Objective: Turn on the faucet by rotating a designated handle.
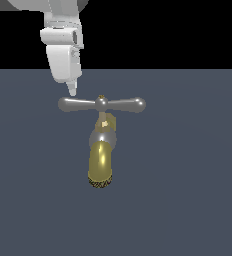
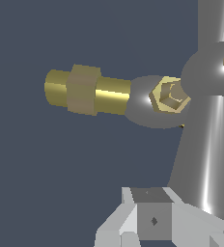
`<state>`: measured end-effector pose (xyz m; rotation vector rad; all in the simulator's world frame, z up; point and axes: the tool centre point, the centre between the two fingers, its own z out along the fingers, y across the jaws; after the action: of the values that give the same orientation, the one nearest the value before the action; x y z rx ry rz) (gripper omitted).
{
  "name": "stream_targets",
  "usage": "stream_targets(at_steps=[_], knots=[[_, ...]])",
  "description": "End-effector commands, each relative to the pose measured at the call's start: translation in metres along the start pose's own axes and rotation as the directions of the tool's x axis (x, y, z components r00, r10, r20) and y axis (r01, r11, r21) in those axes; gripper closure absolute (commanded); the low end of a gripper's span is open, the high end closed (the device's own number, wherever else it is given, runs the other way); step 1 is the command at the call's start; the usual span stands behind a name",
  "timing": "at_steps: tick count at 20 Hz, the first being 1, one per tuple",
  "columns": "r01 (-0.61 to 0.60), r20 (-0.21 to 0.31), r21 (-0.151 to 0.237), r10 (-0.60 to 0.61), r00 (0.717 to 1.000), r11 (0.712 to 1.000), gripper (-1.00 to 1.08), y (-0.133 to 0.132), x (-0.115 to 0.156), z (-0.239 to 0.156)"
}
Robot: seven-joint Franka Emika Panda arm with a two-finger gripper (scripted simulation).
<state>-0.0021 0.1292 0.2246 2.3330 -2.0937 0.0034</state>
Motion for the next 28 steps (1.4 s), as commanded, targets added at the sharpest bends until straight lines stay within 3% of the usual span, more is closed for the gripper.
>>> stream_targets(at_steps=[1, 16, 28], knots=[[-0.036, 0.002, 0.002, 0.036, 0.999, 0.999, 1.08, -0.004, -0.005, 0.009], [-0.101, 0.006, 0.003, 0.101, 0.995, 0.995, 1.08, -0.009, -0.014, 0.026], [-0.101, 0.006, 0.003, 0.101, 0.995, 0.995, 1.08, 0.030, -0.022, 0.026]])
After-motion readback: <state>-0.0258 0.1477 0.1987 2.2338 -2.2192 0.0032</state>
